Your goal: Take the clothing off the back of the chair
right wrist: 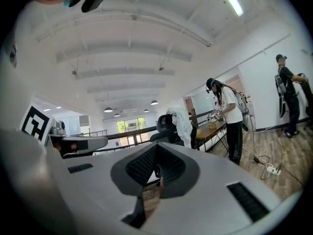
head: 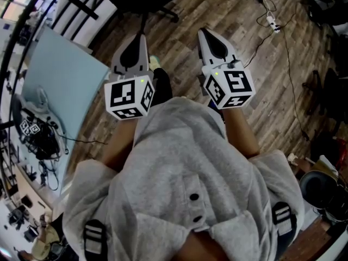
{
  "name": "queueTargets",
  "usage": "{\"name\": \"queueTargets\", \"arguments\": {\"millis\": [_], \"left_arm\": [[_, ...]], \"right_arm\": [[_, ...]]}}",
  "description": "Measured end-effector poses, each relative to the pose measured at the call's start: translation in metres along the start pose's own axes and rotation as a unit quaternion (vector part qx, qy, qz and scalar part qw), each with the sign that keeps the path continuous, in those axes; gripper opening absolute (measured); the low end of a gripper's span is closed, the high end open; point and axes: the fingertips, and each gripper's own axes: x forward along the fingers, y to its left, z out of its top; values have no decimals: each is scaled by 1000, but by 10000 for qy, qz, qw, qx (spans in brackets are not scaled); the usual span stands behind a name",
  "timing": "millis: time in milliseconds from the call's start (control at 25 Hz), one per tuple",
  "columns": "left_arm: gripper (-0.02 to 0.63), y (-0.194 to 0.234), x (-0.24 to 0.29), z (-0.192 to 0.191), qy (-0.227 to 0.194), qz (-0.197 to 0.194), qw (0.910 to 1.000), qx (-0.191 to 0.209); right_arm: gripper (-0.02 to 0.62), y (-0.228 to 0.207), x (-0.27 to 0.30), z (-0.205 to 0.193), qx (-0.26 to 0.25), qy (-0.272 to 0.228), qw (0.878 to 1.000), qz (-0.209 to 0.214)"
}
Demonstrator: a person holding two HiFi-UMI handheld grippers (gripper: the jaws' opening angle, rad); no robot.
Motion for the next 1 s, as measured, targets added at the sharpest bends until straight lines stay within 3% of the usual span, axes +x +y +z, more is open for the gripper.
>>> {"name": "queueTargets", "arguments": {"millis": [240,1000], "left_arm": [[8,12,23,5,-97,8,10000,-20],[9,77,143,-7,203,-35,9995,-245]], "right_arm": [[12,-7,23,6,44,-88,9999,112],[12,-40,148,3,-90,274,9996,83]]}}
